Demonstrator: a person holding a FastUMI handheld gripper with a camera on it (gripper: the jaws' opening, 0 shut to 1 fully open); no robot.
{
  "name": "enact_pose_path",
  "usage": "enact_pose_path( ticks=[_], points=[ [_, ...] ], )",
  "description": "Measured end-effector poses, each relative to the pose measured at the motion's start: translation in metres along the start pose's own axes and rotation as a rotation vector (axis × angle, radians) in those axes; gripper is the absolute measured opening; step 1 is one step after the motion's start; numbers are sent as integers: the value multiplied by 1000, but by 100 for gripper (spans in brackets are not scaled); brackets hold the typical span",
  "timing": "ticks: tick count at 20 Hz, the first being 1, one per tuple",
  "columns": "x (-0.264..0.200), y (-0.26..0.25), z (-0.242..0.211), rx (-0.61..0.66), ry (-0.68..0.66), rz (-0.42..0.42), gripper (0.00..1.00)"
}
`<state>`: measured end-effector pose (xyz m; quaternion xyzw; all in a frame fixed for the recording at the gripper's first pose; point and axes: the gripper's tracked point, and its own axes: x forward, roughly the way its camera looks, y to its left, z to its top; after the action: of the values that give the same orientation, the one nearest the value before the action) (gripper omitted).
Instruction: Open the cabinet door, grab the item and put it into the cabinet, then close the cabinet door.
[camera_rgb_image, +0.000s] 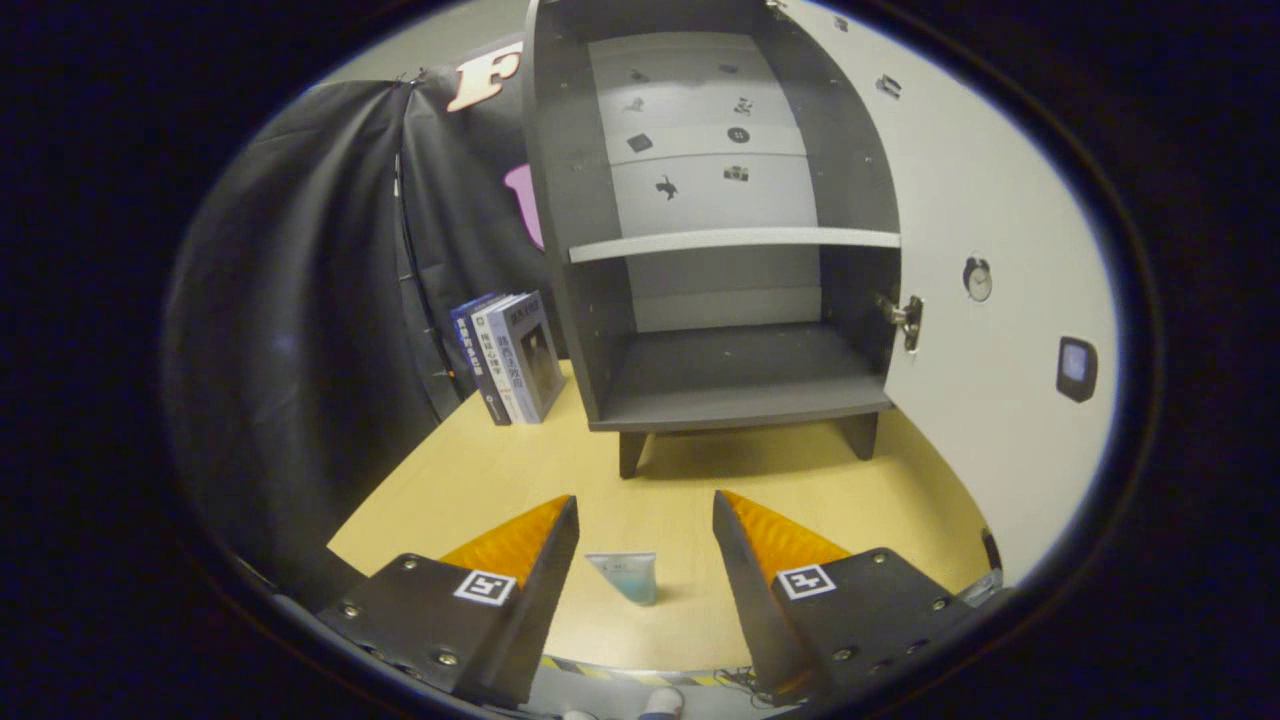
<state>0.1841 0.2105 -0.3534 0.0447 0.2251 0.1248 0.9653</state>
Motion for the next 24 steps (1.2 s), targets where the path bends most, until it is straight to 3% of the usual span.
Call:
enact_pose_path(
  ticks=[6,9,14,16,18,20,24],
  points=[
    [38,9,-53,-49,85,12,80],
    [51,18,-58,0,71,39,80],
    [59,16,-80,-47,95,38,80],
    [63,12,-99,-66,110,39,62],
    [62,13,-114,-18,135,44,57],
    [67,12,-111,-1,122,38,43],
    [60,11,-97,39,87,53,41]
  ],
)
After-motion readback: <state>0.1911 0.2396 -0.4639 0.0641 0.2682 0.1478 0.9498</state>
